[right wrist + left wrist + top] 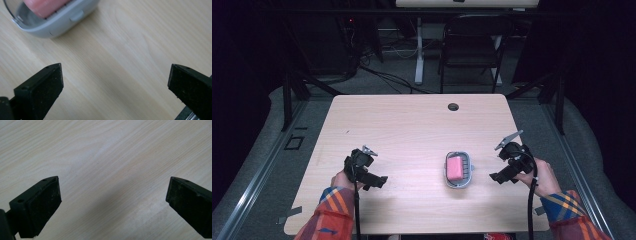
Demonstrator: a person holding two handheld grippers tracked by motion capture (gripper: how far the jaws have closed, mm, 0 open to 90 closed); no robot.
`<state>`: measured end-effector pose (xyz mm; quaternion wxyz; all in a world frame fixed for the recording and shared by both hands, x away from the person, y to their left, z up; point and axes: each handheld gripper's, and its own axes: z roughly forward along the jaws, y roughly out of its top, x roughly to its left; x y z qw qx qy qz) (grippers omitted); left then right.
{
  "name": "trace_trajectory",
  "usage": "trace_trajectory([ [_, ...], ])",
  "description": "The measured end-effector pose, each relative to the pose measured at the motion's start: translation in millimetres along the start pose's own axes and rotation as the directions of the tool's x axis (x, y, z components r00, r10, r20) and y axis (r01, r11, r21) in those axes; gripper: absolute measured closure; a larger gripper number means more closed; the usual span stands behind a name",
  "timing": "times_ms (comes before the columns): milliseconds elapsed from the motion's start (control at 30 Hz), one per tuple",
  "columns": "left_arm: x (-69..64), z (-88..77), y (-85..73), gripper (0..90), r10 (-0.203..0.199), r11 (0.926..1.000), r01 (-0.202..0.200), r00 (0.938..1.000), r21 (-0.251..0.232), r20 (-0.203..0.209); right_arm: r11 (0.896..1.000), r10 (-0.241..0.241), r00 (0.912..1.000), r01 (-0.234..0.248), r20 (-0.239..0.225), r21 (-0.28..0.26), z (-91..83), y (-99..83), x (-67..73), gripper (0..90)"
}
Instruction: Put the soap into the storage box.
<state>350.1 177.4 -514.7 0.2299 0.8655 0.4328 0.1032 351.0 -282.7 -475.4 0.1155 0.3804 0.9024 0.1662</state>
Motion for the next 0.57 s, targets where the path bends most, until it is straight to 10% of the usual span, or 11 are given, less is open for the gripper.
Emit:
trace_trajectory([
  [567,-2.2,2.1,1.0,0.0,0.014,0.9998,-0.014,0.9999,0.013,0.006,0.998,-0.012,0.9994,0.010,0.033,0.064,33.6,-52.0,-6.5,4.4],
])
